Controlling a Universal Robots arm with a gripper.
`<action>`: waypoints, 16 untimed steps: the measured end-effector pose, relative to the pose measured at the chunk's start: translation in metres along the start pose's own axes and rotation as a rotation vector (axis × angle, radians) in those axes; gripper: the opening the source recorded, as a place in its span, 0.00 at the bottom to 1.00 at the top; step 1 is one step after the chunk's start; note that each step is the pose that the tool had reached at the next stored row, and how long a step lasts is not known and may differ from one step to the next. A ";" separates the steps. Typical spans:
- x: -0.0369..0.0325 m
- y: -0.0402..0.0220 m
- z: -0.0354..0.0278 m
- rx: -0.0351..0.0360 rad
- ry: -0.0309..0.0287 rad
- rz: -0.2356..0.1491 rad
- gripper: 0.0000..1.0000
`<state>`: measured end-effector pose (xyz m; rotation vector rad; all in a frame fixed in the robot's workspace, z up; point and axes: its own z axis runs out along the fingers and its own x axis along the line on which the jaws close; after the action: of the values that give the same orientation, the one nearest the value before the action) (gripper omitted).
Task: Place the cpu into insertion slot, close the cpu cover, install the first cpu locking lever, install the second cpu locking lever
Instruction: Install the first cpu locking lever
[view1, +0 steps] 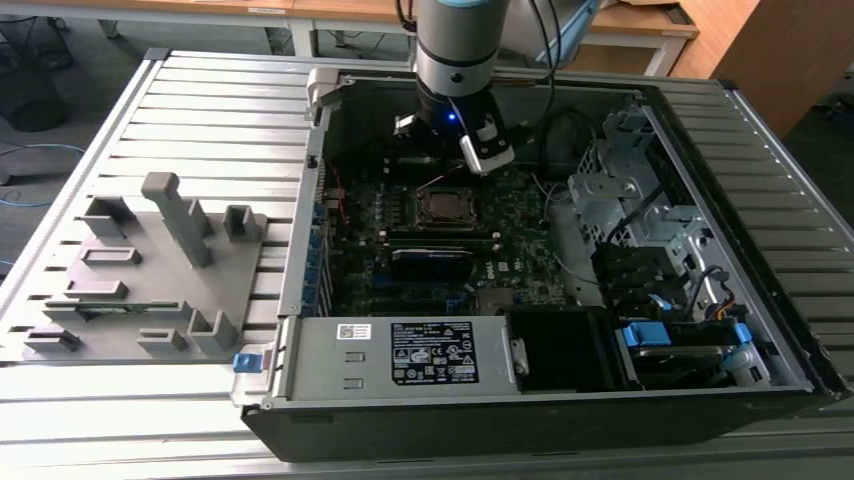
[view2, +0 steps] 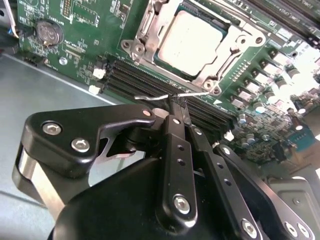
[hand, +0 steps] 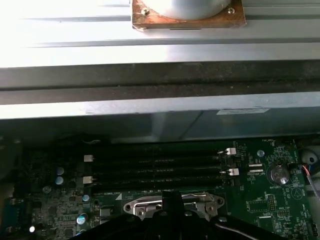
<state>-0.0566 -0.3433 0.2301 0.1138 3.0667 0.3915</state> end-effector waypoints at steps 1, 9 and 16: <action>-0.0006 -0.0001 0.0009 0.0005 -0.0013 0.005 0.11; -0.0032 0.0044 0.0076 0.0084 -0.0118 0.043 0.11; -0.0045 0.0093 0.0132 0.0162 -0.0196 0.070 0.11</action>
<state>-0.0507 -0.3314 0.2198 0.2251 3.0536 0.3667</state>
